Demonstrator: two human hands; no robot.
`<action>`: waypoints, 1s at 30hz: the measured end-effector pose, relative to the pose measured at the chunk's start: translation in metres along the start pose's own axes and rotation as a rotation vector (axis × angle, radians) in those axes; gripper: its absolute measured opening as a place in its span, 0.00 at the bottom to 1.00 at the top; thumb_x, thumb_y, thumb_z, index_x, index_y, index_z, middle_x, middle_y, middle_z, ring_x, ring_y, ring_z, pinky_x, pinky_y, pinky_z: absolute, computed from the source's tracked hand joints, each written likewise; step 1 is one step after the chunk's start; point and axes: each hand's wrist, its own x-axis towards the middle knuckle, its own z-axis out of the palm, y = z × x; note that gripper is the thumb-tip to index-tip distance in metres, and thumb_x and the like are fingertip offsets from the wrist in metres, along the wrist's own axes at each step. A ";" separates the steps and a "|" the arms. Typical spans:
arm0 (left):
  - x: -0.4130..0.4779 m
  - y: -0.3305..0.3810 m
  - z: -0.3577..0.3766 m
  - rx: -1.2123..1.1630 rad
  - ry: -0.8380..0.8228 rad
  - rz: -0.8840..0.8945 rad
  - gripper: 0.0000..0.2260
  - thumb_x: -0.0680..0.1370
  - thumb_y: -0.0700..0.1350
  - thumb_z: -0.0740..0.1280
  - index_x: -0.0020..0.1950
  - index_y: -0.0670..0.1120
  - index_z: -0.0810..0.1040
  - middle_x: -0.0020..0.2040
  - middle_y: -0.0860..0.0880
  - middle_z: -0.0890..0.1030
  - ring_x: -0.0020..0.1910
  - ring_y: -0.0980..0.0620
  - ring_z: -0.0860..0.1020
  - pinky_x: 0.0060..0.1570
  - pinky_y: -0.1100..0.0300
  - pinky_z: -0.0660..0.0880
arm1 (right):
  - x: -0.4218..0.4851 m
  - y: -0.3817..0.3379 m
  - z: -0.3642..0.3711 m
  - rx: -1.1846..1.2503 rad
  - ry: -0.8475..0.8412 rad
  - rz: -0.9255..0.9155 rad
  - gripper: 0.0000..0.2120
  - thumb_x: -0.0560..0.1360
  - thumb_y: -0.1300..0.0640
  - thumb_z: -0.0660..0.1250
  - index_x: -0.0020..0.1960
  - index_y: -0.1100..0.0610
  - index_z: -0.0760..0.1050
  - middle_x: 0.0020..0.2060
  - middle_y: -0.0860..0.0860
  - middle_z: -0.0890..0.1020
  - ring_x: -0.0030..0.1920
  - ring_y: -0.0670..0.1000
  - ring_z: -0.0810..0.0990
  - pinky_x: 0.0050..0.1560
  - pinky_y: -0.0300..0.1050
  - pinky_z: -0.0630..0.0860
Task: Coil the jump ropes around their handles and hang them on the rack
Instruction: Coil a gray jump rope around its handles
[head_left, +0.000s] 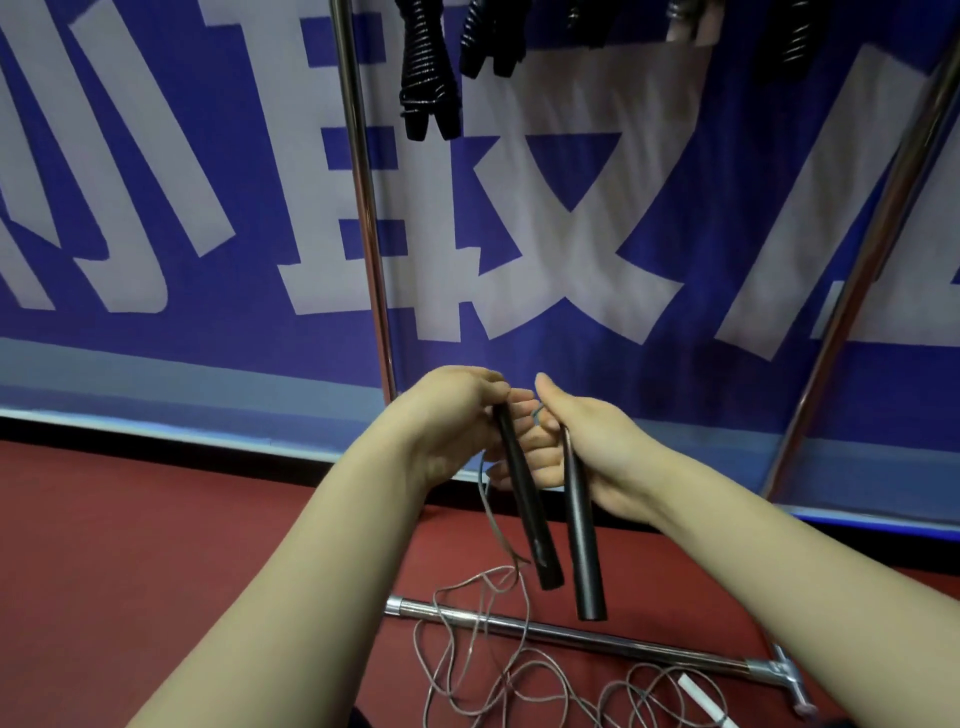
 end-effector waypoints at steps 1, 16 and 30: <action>0.001 -0.003 0.000 0.003 0.001 0.014 0.13 0.82 0.31 0.58 0.67 0.33 0.68 0.59 0.34 0.79 0.51 0.42 0.81 0.51 0.55 0.80 | -0.001 0.000 0.003 0.026 -0.019 0.012 0.21 0.83 0.46 0.54 0.36 0.57 0.62 0.19 0.50 0.69 0.18 0.47 0.72 0.29 0.48 0.80; 0.000 0.003 -0.033 0.567 -0.005 -0.170 0.19 0.81 0.55 0.64 0.61 0.42 0.77 0.49 0.39 0.84 0.46 0.43 0.84 0.49 0.49 0.82 | 0.003 0.005 0.000 -0.433 -0.262 0.205 0.32 0.71 0.24 0.49 0.35 0.54 0.61 0.24 0.54 0.66 0.20 0.50 0.63 0.23 0.39 0.60; 0.002 -0.014 -0.017 0.589 -0.168 -0.006 0.22 0.84 0.57 0.54 0.52 0.44 0.82 0.45 0.43 0.86 0.49 0.48 0.83 0.62 0.50 0.74 | 0.011 -0.009 -0.015 -0.562 -0.349 0.191 0.43 0.71 0.24 0.34 0.34 0.61 0.66 0.23 0.58 0.70 0.17 0.52 0.64 0.19 0.37 0.62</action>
